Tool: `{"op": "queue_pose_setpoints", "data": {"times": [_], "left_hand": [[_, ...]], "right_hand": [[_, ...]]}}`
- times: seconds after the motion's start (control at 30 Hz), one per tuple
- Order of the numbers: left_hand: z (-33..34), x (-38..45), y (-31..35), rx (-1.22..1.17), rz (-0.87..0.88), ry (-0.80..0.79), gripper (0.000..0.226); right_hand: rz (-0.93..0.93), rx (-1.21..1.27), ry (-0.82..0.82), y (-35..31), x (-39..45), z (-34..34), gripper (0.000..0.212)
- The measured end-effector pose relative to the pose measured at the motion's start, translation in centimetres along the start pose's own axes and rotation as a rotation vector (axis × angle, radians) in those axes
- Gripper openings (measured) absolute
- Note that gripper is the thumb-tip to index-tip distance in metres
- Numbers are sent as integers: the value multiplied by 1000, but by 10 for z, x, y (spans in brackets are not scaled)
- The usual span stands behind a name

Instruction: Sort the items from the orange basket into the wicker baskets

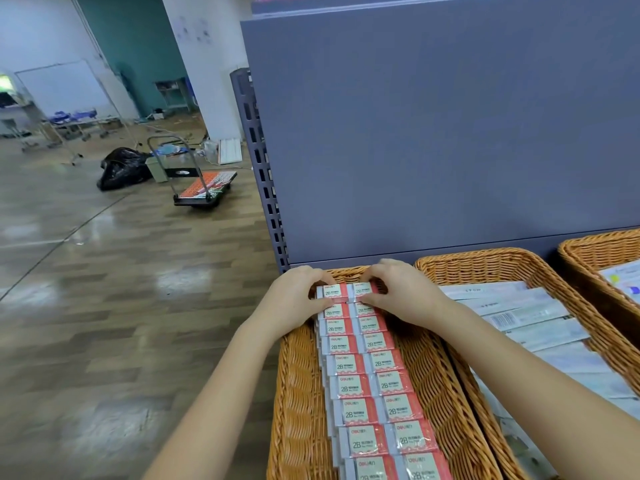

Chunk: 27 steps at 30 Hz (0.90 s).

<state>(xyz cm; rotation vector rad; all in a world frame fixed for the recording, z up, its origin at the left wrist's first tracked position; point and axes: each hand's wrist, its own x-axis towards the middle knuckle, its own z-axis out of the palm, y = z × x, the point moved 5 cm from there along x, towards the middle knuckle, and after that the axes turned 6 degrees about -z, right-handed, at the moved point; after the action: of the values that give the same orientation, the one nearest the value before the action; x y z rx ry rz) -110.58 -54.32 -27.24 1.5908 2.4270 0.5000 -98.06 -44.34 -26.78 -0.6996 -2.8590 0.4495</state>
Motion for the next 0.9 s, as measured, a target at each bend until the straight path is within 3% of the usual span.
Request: {"op": "queue_pose_setpoints", "data": {"times": [0.9], "left_hand": [[12, 2, 8, 68, -21, 19, 35]], "right_hand": [[108, -67, 33, -9, -5, 8, 44]]}}
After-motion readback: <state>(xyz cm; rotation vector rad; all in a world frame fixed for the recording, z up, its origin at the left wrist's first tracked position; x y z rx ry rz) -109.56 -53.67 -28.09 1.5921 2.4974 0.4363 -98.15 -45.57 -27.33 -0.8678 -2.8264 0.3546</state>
